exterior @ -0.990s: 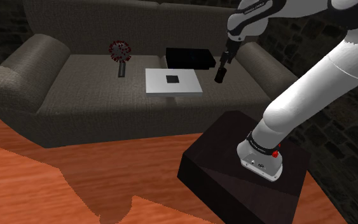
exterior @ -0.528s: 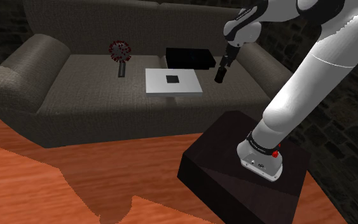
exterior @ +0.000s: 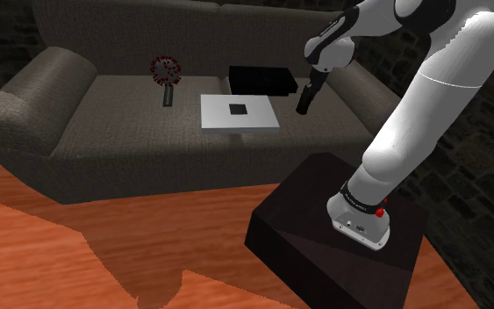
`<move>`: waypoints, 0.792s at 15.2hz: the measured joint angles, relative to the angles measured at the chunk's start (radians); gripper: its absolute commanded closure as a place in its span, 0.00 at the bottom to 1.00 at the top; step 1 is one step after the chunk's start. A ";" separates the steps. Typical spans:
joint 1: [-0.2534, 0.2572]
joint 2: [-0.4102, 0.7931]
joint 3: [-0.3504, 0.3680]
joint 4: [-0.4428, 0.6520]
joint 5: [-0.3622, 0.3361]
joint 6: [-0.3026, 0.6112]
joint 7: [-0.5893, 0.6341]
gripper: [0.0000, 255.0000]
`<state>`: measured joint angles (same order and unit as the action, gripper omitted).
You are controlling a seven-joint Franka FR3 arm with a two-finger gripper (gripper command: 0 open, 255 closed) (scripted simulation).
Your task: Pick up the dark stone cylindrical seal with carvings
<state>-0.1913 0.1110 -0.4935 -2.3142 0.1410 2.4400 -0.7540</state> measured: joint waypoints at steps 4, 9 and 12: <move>0.000 0.001 0.000 0.000 0.001 0.002 -0.001 1.00; 0.000 0.000 0.000 -0.001 0.001 0.003 -0.001 1.00; 0.004 -0.023 -0.003 0.003 -0.019 -0.022 0.016 1.00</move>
<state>-0.1875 0.0879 -0.4964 -2.3116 0.1217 2.4185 -0.7377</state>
